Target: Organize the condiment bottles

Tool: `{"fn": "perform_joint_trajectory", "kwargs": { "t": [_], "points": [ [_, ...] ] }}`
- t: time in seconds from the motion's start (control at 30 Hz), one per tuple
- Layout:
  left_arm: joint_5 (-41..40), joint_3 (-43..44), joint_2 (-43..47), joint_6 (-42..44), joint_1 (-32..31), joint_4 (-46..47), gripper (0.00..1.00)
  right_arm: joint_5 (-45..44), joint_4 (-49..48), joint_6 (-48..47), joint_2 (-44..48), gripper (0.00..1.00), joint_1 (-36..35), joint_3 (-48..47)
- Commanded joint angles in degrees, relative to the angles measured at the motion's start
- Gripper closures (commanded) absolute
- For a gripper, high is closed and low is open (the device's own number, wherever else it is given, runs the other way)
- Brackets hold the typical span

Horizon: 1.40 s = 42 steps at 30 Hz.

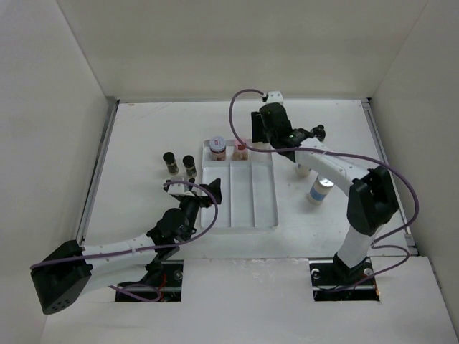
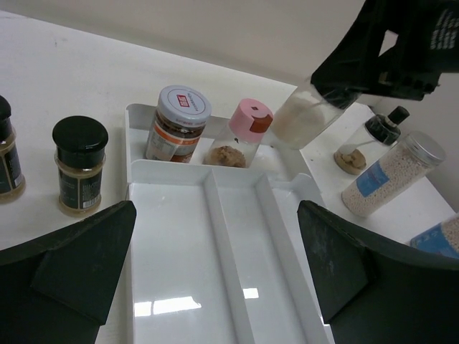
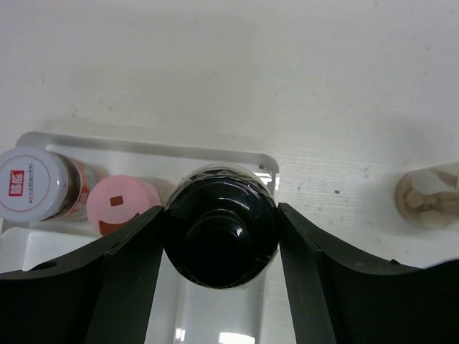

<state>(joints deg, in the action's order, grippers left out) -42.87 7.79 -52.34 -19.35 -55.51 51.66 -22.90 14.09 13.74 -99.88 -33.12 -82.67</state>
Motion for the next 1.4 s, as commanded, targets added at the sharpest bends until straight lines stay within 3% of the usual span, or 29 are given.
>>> {"fn": "perform_joint_trajectory", "kwargs": {
  "t": [0.0,0.23,0.43,0.6,0.73,0.83,0.93,1.0,1.03,1.13,1.37],
  "points": [
    [0.6,1.2,0.9,-0.2,0.4,3.0,0.00,-0.7,-5.7,0.3,-2.7,0.46,-0.9,-2.3],
    [0.7,1.1,0.7,-0.2,1.1,3.0,0.00,-2.1,-7.1,0.9,-6.4,0.46,-1.4,-1.4],
    [0.2,1.3,0.6,-0.2,1.6,2.7,0.00,-2.2,-8.3,1.6,-5.9,0.18,-1.4,1.2],
    [-1.9,2.6,3.7,1.2,4.0,-2.9,0.00,-2.4,-9.3,1.4,2.0,0.07,-1.4,3.9],
    [-4.1,6.3,9.5,1.3,7.6,-15.8,0.00,-2.8,-11.9,1.8,11.4,0.08,-1.5,10.2],
    [-4.3,9.1,11.4,0.8,8.8,-21.8,0.00,-2.2,-14.5,3.7,18.2,0.16,-2.3,17.4],
    [-4.3,11.8,9.5,1.2,10.5,-24.1,0.24,-2.6,-18.4,5.4,23.5,0.44,-3.9,25.3],
    [-3.5,14.6,6.2,1.1,11.8,-27.7,0.31,-3.9,-21.2,7.0,26.9,0.65,-5.3,30.6],
    [-3.0,16.4,4.1,0.9,12.6,-30.1,0.31,-4.9,-23.2,7.9,28.5,0.70,-6.2,33.5],
    [0.5,21.7,-2.6,0.5,14.9,-35.1,0.30,-5.6,-28.7,7.6,31.8,0.69,-8.7,40.4],
    [6.8,29.2,-14.4,-3.1,21.7,-39.8,0.32,-4.9,-30.7,7.2,34.0,0.36,-9.3,43.7]
  ]
}}
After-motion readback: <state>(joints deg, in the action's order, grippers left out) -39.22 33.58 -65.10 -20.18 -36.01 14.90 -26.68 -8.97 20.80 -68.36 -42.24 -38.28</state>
